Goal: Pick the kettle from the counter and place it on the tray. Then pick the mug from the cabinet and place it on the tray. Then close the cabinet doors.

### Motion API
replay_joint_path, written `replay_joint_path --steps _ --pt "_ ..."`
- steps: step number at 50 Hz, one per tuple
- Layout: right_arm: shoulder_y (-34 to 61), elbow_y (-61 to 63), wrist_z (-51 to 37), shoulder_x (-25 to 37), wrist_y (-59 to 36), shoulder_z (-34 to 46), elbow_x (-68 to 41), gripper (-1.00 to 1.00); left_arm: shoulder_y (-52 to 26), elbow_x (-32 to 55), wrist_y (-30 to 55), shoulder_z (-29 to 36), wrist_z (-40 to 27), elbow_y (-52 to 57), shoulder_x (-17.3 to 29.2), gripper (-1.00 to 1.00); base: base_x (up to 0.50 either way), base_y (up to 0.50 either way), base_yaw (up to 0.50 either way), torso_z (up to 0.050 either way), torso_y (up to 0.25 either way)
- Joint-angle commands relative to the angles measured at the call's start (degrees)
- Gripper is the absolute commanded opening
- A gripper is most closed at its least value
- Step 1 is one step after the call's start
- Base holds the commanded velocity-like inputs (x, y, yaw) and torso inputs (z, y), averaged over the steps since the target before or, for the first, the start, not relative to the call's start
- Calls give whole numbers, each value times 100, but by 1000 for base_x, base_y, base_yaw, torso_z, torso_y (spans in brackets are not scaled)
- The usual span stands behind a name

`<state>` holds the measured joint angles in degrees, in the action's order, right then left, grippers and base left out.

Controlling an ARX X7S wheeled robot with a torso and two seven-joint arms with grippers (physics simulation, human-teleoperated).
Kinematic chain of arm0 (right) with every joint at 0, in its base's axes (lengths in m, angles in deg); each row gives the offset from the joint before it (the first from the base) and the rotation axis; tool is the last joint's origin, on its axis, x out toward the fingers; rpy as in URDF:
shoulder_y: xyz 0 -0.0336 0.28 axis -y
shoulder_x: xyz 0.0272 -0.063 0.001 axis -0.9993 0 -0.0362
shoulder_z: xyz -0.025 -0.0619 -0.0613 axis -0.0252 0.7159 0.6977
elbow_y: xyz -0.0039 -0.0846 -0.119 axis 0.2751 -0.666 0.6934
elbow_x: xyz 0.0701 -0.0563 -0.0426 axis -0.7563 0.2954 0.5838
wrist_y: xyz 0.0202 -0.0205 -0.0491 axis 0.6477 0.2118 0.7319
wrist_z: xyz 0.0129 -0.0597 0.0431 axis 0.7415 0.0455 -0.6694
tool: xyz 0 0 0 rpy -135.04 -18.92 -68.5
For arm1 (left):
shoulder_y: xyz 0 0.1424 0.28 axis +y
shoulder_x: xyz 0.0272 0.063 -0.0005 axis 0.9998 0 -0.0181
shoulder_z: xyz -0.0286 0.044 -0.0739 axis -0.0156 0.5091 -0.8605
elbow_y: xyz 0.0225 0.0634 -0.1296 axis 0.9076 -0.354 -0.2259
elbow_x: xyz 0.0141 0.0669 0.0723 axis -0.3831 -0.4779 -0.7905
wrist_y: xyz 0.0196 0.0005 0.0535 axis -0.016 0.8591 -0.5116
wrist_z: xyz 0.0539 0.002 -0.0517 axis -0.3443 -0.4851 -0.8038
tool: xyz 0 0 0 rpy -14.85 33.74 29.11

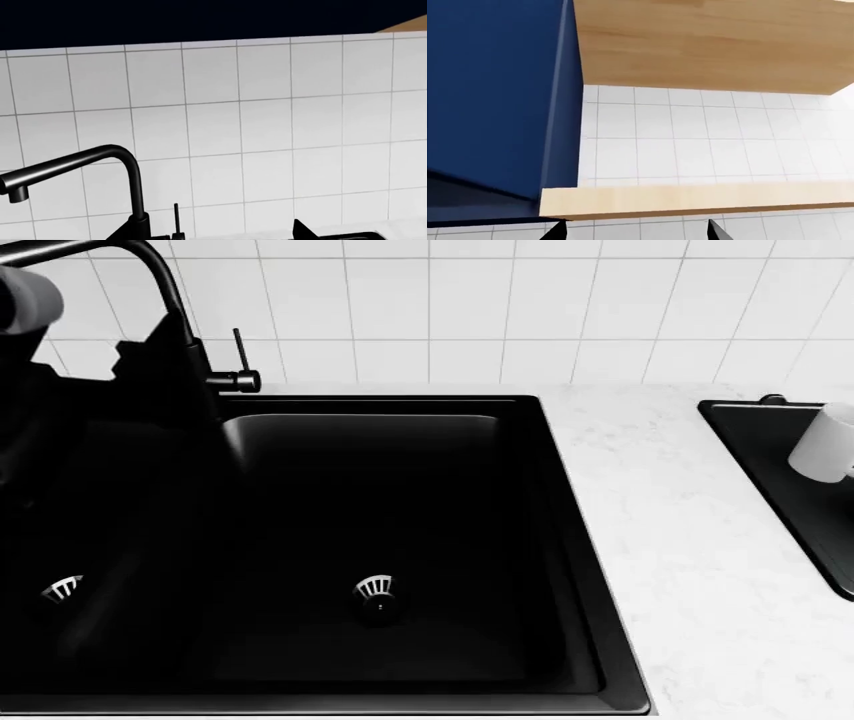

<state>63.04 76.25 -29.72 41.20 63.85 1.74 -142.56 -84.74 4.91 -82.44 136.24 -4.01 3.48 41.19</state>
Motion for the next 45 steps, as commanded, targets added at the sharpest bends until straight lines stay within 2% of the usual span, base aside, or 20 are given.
replay_joint_path --steps 1,11,23,45 --pt "1653 -421 232 -971 -1827 -168 -127 100 52 -46 -3 9 11 -13 -15 100 0 0 0 0 0" --pt "3266 -925 333 -1870 -3112 271 3 100 125 -84 -50 17 24 -28 4 100 0 0 0 0 0" --pt "4262 -1424 557 -2626 -3778 667 246 100 106 -70 -12 -17 15 -6 13 100 0 0 0 0 0" --pt "4414 -1985 1007 -3636 -3938 1327 824 100 261 -102 -181 -32 86 -30 142 100 0 0 1 1 0"
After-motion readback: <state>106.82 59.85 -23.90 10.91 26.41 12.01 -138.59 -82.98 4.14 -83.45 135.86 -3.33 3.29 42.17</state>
